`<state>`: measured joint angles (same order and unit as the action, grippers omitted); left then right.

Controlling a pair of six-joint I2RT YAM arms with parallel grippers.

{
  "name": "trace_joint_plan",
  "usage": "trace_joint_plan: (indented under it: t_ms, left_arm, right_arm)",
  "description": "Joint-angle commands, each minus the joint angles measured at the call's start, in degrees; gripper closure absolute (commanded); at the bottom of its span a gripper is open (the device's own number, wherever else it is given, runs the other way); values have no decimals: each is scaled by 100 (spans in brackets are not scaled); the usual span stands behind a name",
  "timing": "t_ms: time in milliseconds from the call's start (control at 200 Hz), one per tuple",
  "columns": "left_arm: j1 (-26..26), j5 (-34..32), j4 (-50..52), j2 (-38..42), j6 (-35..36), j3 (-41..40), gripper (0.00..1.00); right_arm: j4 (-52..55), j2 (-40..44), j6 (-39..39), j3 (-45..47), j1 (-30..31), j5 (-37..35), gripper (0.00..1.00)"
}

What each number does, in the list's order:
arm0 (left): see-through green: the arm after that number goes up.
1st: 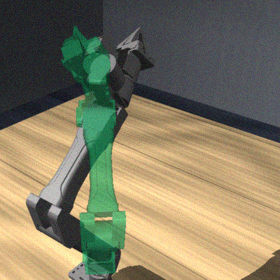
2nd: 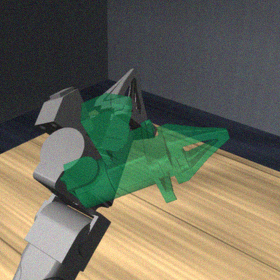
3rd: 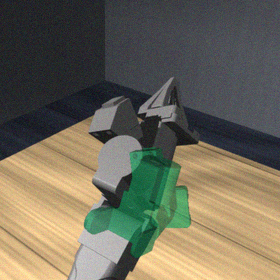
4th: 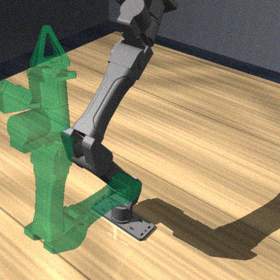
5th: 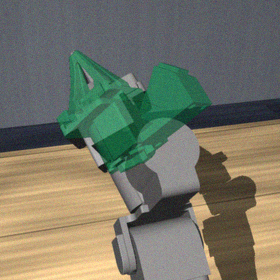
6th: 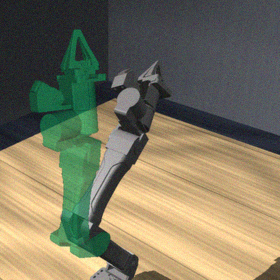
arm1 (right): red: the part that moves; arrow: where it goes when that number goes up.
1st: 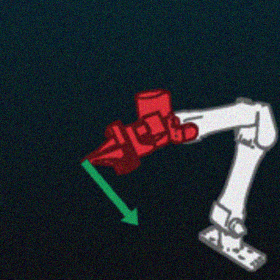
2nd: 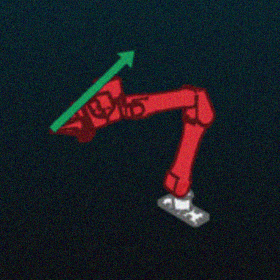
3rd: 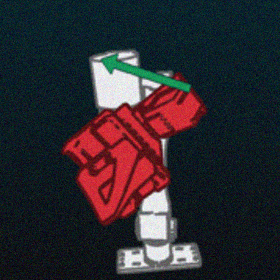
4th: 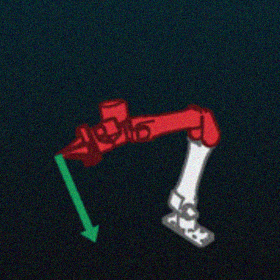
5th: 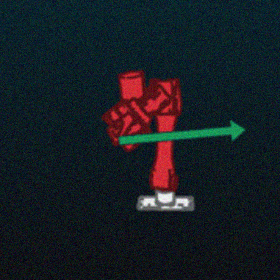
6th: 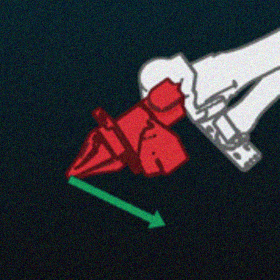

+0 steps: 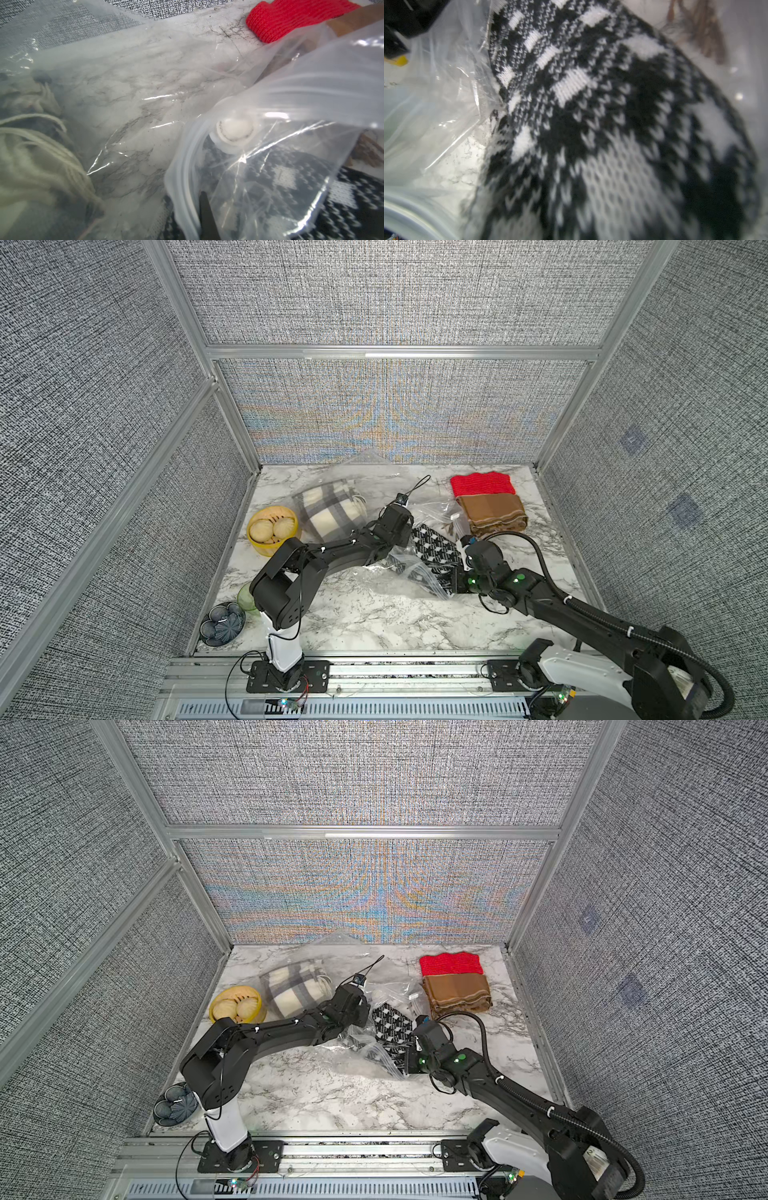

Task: Take the scarf out of the vacuum bag
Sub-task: Take out the scarf from the vacuum bag.

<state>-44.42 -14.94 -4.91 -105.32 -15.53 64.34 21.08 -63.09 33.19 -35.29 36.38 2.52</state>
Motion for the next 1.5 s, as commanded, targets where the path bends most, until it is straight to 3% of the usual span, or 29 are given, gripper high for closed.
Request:
trace_joint_plan:
  t_ms: [0,175,300,445,600,716,791,926,1221,1376,1496]
  left_arm:
    - [21,-209,140,-110,-121,65,100]
    - [22,-171,103,-375,-90,137,100]
    - [22,-369,-82,-305,24,-14,100]
    - [128,-459,-28,-427,136,53,100]
    - [471,-353,77,-452,92,102,100]
    - [768,-315,314,-520,109,282,100]
    - [802,-211,350,-518,127,316,100]
    - [811,-293,383,-579,146,368,100]
    - [909,-523,526,-835,122,606,100]
    - [911,-553,508,-800,99,558,100]
    - [909,-589,482,-708,91,451,100]
  right_arm:
    - [1219,23,111,-271,2,-136,100]
    - [2369,110,221,-471,-62,-926,100]
    - [1540,-198,55,33,-326,-634,100]
    - [817,-968,-53,-361,-110,-558,100]
    - [558,-2172,-308,-1411,-79,-113,100]
    - [865,-3237,-575,-2617,-52,394,100]
    - [1211,-3490,-540,-3018,12,296,100]
    - [1571,-2910,-444,-2773,-98,22,100]
    - [2552,-857,-629,-1529,-692,174,100]
    - [2972,-432,-745,-1239,-1375,118,100]
    - [2549,-37,-803,-1066,-1844,543,100]
